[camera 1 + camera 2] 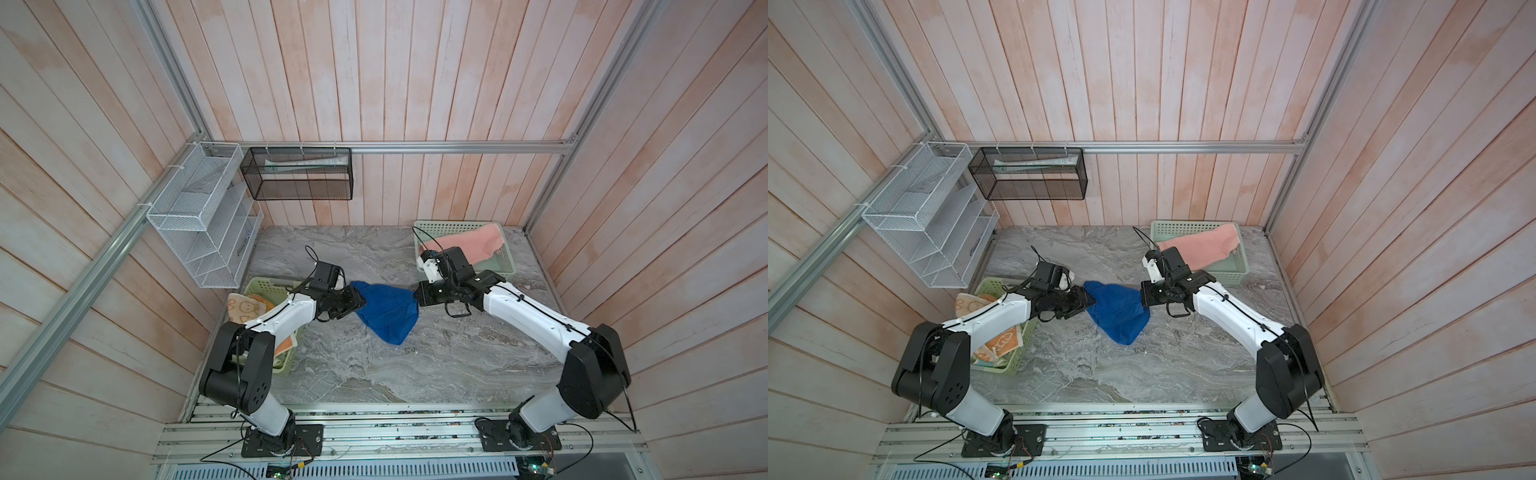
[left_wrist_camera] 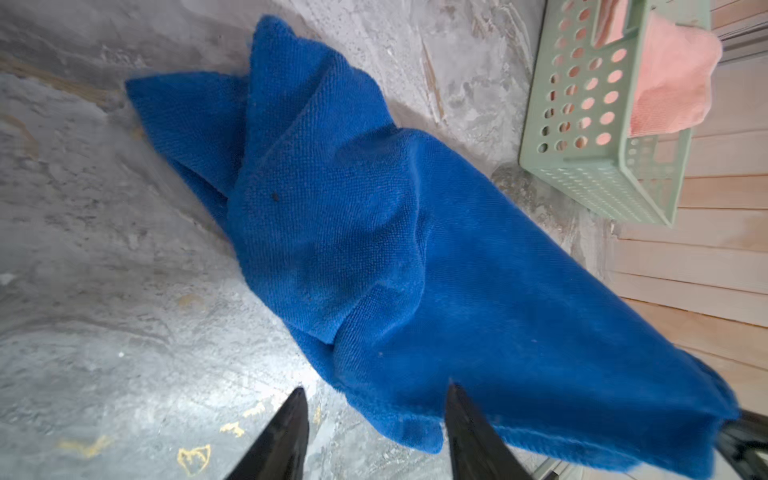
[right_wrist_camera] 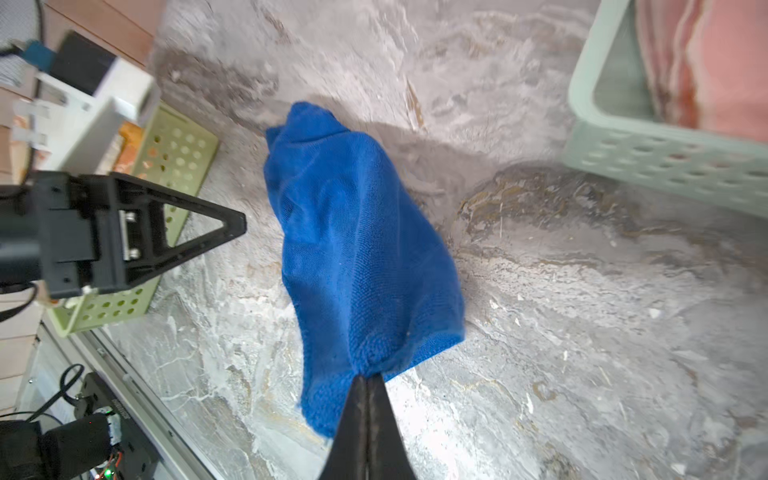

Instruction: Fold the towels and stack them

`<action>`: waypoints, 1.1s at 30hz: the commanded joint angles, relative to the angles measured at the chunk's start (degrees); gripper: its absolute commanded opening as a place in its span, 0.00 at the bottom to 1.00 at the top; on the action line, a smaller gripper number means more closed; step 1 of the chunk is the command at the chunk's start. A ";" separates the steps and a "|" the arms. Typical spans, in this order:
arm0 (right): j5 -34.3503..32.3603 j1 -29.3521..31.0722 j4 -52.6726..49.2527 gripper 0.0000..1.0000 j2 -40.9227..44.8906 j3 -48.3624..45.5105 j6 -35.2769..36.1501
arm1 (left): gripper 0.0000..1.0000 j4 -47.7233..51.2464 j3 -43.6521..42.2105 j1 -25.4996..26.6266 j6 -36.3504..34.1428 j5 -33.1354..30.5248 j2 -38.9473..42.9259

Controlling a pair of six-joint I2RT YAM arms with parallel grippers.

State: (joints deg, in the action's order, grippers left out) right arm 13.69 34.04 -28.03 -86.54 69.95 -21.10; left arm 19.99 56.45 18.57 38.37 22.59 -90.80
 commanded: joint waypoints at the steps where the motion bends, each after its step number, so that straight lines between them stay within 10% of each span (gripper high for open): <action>1: -3.25 0.32 -5.53 0.00 5.95 1.43 -1.65 | 0.55 2.30 2.62 1.34 -2.51 -2.67 3.45; 10: 0.67 -7.41 3.24 0.00 13.30 -21.16 -5.46 | 0.49 -1.41 -0.24 4.60 2.02 -0.57 1.70; 30: 0.28 -7.50 3.51 0.00 10.00 -19.56 -2.83 | 0.50 -27.23 -8.99 11.53 22.48 3.64 -9.74; 33: 0.63 -7.50 2.92 0.00 10.05 -18.68 -2.63 | 0.33 -29.05 -9.42 11.48 23.58 2.97 -8.85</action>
State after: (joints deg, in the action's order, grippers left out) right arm 14.04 26.52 -24.47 -76.14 48.88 -24.86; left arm -5.63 46.48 30.33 60.73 26.61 -99.70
